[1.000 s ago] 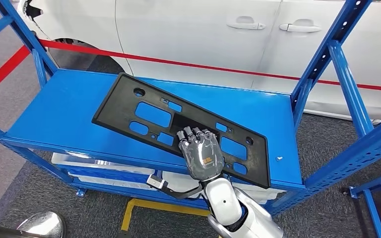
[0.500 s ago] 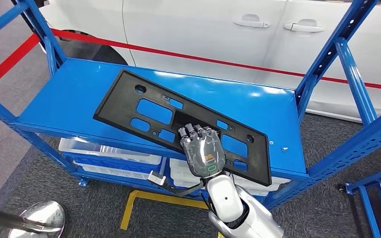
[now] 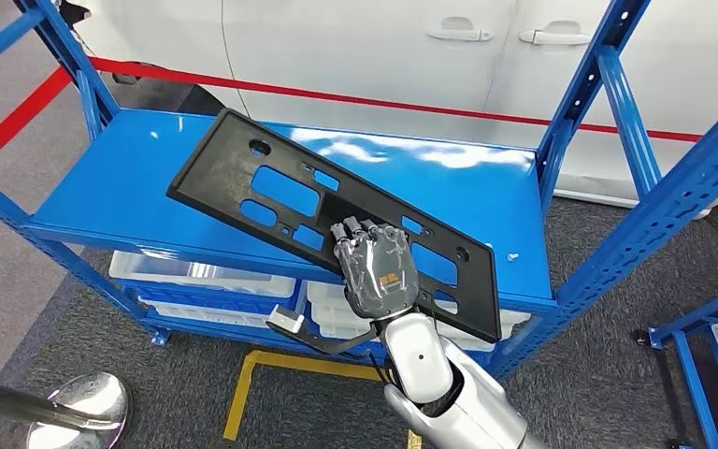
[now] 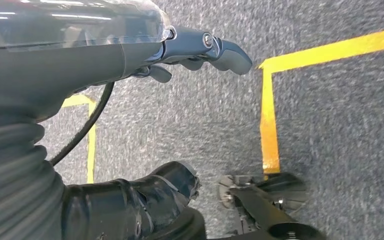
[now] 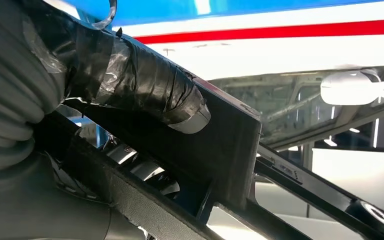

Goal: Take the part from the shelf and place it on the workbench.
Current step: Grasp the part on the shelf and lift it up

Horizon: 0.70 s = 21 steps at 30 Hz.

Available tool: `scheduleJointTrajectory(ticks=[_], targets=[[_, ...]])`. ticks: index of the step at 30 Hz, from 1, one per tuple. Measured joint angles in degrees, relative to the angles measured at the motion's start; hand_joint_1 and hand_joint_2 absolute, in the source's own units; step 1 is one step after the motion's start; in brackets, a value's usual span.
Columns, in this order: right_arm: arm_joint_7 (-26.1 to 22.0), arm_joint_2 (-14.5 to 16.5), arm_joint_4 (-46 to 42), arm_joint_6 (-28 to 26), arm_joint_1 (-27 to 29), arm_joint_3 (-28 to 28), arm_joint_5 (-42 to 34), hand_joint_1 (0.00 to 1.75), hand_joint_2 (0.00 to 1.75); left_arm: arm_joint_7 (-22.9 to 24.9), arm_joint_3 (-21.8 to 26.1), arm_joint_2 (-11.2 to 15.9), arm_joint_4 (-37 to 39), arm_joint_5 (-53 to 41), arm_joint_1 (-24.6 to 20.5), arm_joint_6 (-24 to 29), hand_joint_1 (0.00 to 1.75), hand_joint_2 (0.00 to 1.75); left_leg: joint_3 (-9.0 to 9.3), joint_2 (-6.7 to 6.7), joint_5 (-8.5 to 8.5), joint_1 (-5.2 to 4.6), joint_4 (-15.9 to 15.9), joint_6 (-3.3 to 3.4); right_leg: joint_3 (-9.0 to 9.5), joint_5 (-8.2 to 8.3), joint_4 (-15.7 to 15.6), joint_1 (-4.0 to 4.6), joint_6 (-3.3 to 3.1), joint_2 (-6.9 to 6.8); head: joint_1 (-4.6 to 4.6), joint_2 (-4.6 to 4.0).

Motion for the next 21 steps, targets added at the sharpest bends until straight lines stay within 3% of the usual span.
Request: scheduleJointTrajectory(ticks=[2,3,4,7,9,12,14,16,18,19,21], targets=[[0.0,0.37,0.43,0.05,0.01,-0.08,-0.95,1.75,1.75,0.05,0.0,0.06,0.0,0.0,0.02,-0.05,0.0,1.75,-2.08,0.01,-3.3,0.03,6.61,-0.27,-1.0,0.65,0.12,0.21,-0.16,-0.05,0.0,0.0],[0.0,0.47,0.67,0.12,0.03,-0.16,-1.28,1.75,1.75,0.07,0.01,0.08,0.0,0.0,0.03,-0.05,0.0,1.75,-1.89,0.01,-3.48,0.03,7.55,-0.32,-1.48,0.94,0.23,0.29,-0.13,-0.06,0.0,0.0],[0.01,0.59,0.91,0.19,0.03,-0.27,-1.5,1.75,1.75,0.09,0.01,0.09,0.0,0.0,0.05,-0.05,0.0,1.75,-0.52,0.01,-2.65,0.03,6.11,-0.28,-1.9,1.18,0.38,0.32,-0.03,-0.05,0.0,0.0],[0.05,1.03,1.37,0.15,0.0,-0.67,-1.97,1.75,1.75,0.12,0.02,0.13,0.0,-0.01,-0.05,-0.05,0.0,1.75,6.61,-0.04,0.95,-0.1,-5.14,0.32,-2.85,1.71,1.03,0.4,0.51,0.02,0.01,0.0],[0.0,1.34,1.64,-0.56,0.0,-0.9,-2.67,1.75,1.75,0.25,0.04,0.17,0.0,-0.07,-0.11,-0.05,0.0,1.75,8.12,-0.15,1.57,-0.37,-8.22,0.85,-3.25,2.19,1.23,0.5,1.15,0.02,0.01,0.0],[-0.17,1.67,2.02,-2.6,0.13,-1.47,-3.61,1.75,1.75,0.46,0.08,0.22,0.0,-0.2,0.03,-0.05,0.0,1.75,7.66,-0.02,2.88,-0.24,-8.54,1.87,-3.64,2.36,1.36,0.49,2.21,0.12,0.03,0.0],[-0.34,1.74,2.13,-3.94,0.23,-2.1,-4.09,1.75,1.75,0.51,0.09,0.22,0.0,-0.31,0.02,-0.04,0.0,1.75,7.01,0.22,3.96,0.06,-9.01,2.7,-4.83,-0.82,4.48,0.37,2.83,0.27,0.1,0.0],[-0.46,1.75,2.25,-4.63,0.41,-2.57,-4.48,1.75,1.75,0.53,0.09,0.24,0.0,-0.36,-0.01,-0.03,0.0,1.75,5.84,0.32,4.73,0.0,-8.85,3.08,-6.97,-5.79,11.39,0.15,3.3,0.3,0.17,0.0],[-0.69,1.75,2.44,-4.75,0.76,-2.86,-4.99,1.75,1.75,0.56,0.09,0.27,0.0,-0.37,0.03,-0.04,0.0,1.75,4.58,0.4,5.37,0.0,-8.54,3.02,-7.68,-7.84,16.1,-0.06,3.62,0.28,0.16,0.0],[-0.87,1.75,2.55,-4.75,0.93,-2.99,-5.39,1.75,1.75,0.58,0.09,0.28,0.0,-0.38,0.04,-0.03,0.0,1.75,4.03,0.42,5.66,0.01,-8.37,2.93,-6.57,-7.24,15.49,-0.17,3.67,0.28,0.16,0.0],[-1.3,1.79,2.7,-4.75,1.08,-3.29,-6.45,1.75,1.75,0.61,0.09,0.28,0.0,-0.39,0.03,-0.03,0.0,1.75,3.13,0.41,6.17,0.02,-8.02,2.6,-1.7,-4.79,8.96,-0.31,3.5,0.26,0.16,0.0]])
